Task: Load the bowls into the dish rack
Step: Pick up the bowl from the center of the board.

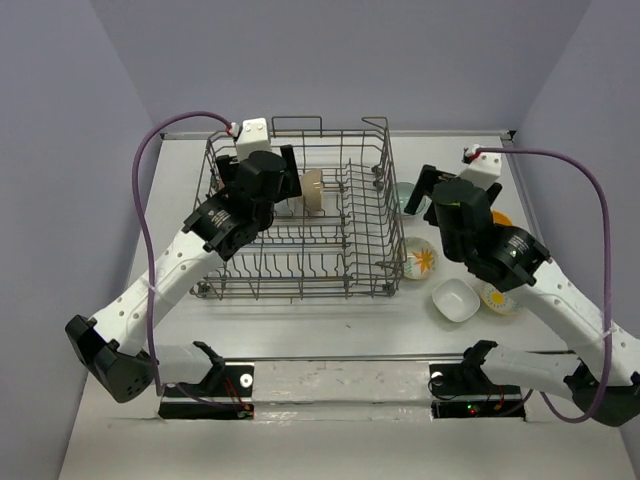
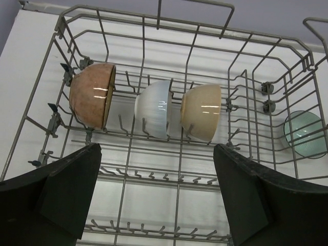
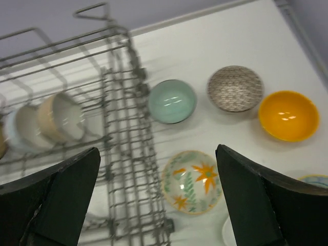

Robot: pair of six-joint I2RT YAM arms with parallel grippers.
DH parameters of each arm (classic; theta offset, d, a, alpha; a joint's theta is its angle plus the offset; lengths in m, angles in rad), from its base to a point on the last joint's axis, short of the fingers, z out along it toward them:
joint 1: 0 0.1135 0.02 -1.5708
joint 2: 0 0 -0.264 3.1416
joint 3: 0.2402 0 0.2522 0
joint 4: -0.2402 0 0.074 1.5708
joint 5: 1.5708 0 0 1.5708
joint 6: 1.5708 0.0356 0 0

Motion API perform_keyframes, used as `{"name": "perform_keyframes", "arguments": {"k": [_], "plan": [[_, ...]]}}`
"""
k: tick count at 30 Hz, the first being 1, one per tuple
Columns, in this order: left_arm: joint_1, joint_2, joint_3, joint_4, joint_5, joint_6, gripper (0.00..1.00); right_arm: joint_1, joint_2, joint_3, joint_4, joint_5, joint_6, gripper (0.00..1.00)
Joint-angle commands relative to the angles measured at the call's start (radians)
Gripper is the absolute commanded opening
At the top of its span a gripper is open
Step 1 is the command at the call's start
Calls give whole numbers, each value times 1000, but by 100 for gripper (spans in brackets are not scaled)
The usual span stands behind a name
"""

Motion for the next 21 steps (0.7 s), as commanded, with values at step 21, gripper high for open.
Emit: {"name": "perform_keyframes", "arguments": {"k": [21], "plan": [[-5,-149,-222,97,146,-33,99,-831,195,-337,140,-754,59,100]]}}
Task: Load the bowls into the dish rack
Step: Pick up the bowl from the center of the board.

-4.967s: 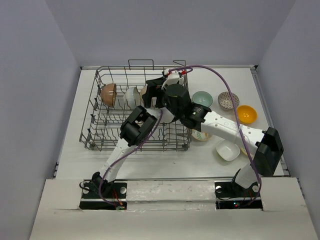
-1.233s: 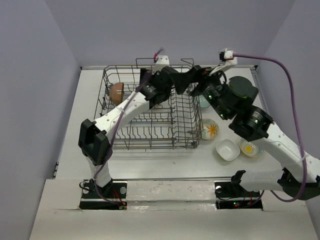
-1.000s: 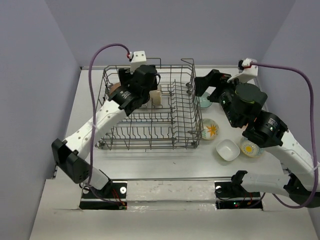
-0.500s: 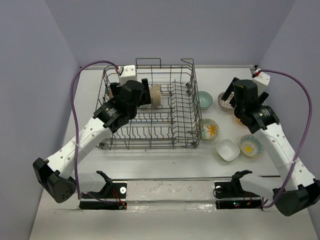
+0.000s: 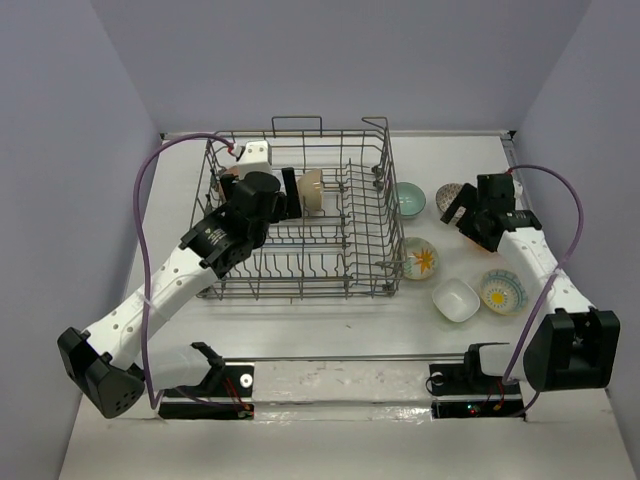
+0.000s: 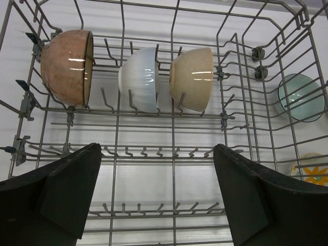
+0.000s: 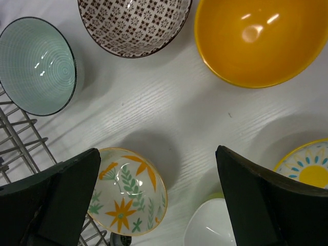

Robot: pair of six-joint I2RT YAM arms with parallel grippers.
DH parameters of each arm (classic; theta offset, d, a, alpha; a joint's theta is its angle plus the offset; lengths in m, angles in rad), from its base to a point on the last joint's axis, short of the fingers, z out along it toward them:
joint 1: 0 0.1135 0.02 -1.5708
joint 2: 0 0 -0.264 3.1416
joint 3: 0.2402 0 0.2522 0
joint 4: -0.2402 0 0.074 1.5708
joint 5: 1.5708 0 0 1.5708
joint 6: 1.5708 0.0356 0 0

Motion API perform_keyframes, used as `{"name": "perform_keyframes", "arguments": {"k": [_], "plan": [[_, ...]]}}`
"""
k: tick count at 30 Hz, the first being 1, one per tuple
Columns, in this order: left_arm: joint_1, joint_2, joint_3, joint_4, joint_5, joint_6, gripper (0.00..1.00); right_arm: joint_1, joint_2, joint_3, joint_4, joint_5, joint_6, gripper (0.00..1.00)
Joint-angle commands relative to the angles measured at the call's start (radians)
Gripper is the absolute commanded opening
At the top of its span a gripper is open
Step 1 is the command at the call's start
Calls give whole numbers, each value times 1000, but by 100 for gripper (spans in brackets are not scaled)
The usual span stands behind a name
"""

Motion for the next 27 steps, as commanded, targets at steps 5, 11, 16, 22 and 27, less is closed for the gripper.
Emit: {"name": "perform_keyframes", "arguments": {"k": [5,11,16,22,27], "plan": [[-4,-52,-55,75,56,-23,99,-2,-50,-99,81,-169,-10,87],[-4,-71,-83,90,69,-31,99,-2,-70,-180,102,-215,-45,66],[-4,-72,-89,98,80,-33,99,-2,-50,-223,131,-223,-54,63],[-4,-65,-111,107,89,-43,99,18,-21,-242,173,-223,-57,61],[-4,-60,-117,109,92,-51,99,51,2,-248,199,-247,-51,60]]}}
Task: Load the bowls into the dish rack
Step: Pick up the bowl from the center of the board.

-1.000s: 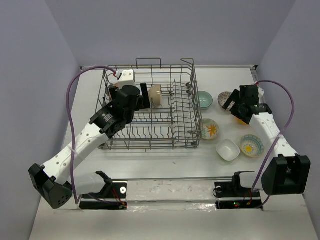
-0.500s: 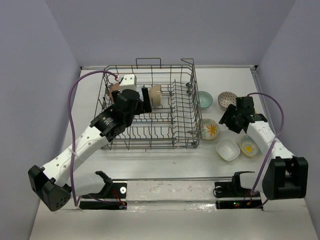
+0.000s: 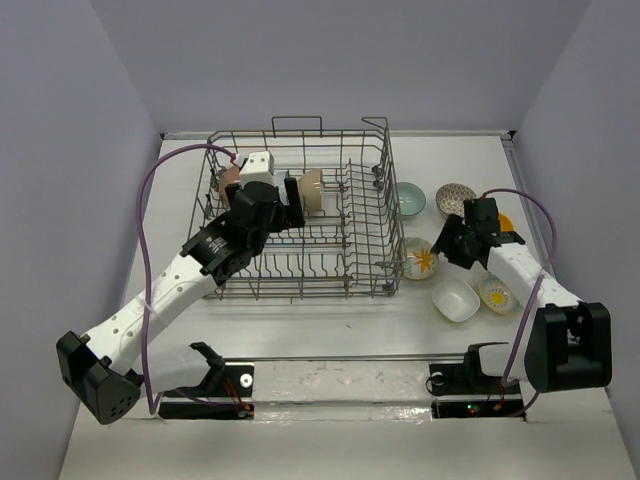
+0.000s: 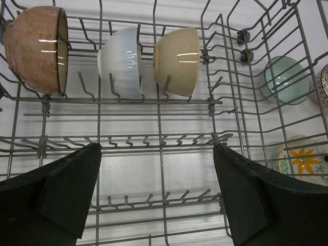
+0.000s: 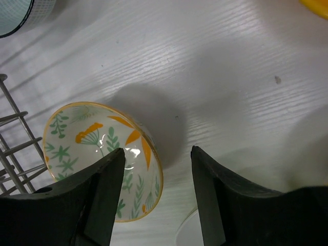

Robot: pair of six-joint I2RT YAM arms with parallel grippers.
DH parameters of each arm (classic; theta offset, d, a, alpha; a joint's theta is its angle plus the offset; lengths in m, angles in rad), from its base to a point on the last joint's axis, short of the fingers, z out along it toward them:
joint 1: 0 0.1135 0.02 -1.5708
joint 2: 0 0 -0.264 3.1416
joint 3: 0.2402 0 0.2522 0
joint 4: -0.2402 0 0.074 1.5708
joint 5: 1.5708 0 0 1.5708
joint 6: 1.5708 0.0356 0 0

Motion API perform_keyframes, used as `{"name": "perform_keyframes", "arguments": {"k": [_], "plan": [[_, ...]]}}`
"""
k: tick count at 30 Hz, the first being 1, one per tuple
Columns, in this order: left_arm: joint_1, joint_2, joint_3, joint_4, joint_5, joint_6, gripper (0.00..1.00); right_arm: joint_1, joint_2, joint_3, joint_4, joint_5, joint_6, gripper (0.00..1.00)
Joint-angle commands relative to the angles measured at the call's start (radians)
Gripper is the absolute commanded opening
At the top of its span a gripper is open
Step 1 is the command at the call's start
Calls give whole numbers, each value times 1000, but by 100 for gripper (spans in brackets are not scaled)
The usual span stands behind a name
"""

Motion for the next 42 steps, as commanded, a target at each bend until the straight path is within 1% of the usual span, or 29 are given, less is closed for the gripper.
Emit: {"name": "perform_keyframes", "arguments": {"k": [1,8,11,19,21,23,26,27,30,32,33,34,38,42], "plan": [[-4,-17,-7,39,0,-17,99,21,16,-12,69,-18,-8,60],[-4,-2,-10,45,20,-25,99,30,28,-50,106,-27,0,57],[-4,6,-10,49,29,-28,99,30,38,-59,118,-32,0,53],[-2,21,-2,46,40,-31,99,30,62,-67,152,-47,7,48],[-4,30,0,43,45,-34,99,30,73,-67,163,-60,9,43],[-4,33,0,42,48,-34,99,30,76,-67,169,-60,12,42],[-2,39,0,45,52,-37,99,30,76,-67,179,-52,19,38],[-2,43,1,42,55,-40,99,30,77,-67,183,-55,19,36],[-2,46,3,43,66,-43,99,30,87,-72,193,-64,23,33],[-4,47,1,46,71,-48,99,30,97,-78,198,-70,23,27],[-2,49,0,46,72,-48,99,30,99,-79,204,-73,23,22],[-4,47,-2,46,72,-51,99,30,99,-81,204,-75,24,20],[-2,49,-5,45,69,-54,99,30,59,-73,189,-67,30,12],[-4,52,-5,49,78,-60,99,30,2,-44,122,-6,23,9]]}}
